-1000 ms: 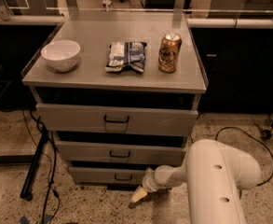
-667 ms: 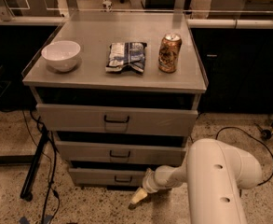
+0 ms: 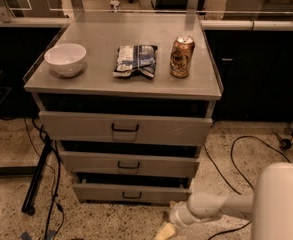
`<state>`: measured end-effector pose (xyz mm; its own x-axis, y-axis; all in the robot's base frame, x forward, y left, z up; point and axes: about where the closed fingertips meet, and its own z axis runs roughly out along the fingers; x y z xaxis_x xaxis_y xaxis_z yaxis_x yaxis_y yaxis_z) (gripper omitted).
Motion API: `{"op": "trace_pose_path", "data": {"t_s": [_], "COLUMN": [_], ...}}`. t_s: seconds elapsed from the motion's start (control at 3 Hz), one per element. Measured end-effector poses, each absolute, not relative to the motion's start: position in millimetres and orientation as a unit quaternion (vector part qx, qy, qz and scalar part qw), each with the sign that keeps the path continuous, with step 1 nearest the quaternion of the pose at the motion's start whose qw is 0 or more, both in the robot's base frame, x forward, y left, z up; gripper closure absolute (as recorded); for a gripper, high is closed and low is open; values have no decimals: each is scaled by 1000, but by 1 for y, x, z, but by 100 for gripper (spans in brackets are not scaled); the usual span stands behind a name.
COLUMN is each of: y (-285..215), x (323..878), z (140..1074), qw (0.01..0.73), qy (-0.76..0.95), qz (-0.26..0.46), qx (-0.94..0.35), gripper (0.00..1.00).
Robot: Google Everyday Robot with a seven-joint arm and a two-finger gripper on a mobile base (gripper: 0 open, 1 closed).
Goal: Open bottom drawer
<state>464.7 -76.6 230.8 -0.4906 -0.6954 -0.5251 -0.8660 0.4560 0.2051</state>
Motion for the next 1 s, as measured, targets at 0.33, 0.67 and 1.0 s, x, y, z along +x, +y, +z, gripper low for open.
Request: {"op": "trace_pose_path", "data": {"t_s": [0.33,0.67,1.0], "y": [-83,-70,-58], "x": [449,484,517], "z": [229,229,228], "qw": [182,203,217], "qy": [835,828,822], "qz": [232,220,205], "qx": [-464,-473,-485], "gripper": [0,0,0]}}
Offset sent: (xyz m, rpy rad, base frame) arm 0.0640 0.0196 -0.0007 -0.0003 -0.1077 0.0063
